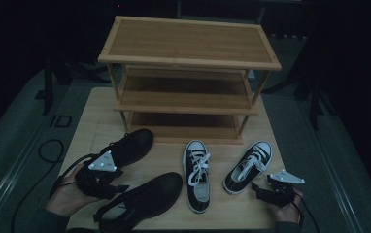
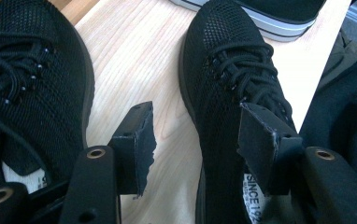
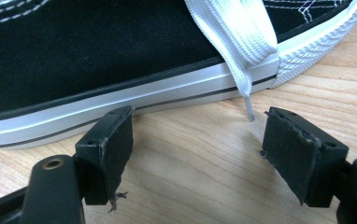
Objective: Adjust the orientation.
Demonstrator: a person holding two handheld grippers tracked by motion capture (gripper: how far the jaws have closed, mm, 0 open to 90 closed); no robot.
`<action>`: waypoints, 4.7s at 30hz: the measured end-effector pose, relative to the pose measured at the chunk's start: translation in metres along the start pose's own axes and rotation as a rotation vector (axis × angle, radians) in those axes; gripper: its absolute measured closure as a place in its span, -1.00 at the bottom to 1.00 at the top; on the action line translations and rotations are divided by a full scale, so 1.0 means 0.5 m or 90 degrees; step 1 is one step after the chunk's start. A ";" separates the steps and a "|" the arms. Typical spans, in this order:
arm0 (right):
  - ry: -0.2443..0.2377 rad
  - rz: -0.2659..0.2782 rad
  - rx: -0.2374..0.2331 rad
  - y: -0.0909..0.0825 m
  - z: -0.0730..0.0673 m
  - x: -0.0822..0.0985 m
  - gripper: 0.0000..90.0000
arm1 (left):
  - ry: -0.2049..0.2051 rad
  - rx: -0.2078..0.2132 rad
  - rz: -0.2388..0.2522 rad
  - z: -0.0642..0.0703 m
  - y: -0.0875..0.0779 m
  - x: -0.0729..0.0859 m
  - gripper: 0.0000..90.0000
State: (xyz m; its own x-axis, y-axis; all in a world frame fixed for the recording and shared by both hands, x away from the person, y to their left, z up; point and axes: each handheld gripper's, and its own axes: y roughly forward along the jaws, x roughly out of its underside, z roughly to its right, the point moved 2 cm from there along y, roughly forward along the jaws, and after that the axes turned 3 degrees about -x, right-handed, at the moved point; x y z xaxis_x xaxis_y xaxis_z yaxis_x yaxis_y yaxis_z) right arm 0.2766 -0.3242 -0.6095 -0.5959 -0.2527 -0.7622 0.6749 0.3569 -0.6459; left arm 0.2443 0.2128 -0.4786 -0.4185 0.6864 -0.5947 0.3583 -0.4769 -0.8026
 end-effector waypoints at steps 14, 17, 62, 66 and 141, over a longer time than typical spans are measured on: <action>0.001 0.000 0.000 0.000 0.000 0.000 -0.46 | -0.005 0.008 0.001 0.016 -0.008 0.026 0.02; -0.001 0.000 0.000 0.000 0.000 0.000 -0.46 | -0.004 0.013 0.002 0.019 -0.006 0.027 0.02; -0.001 -0.001 -0.001 0.000 0.000 0.000 -0.47 | -0.018 -0.045 -0.042 0.016 0.090 -0.029 0.90; 0.000 -0.001 -0.001 0.000 -0.001 0.000 -0.47 | -0.031 -0.059 -0.038 0.005 0.093 -0.036 0.90; 0.000 -0.002 -0.003 0.000 -0.001 0.000 -0.49 | -0.191 -0.127 -0.082 -0.111 0.111 -0.012 0.40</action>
State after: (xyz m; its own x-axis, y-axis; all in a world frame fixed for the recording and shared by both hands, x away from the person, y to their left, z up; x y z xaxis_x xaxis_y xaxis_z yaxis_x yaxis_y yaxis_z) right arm 0.2764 -0.3237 -0.6096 -0.5977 -0.2545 -0.7603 0.6710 0.3601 -0.6481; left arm 0.3130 0.2128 -0.5170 -0.6855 0.5287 -0.5005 0.4297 -0.2611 -0.8644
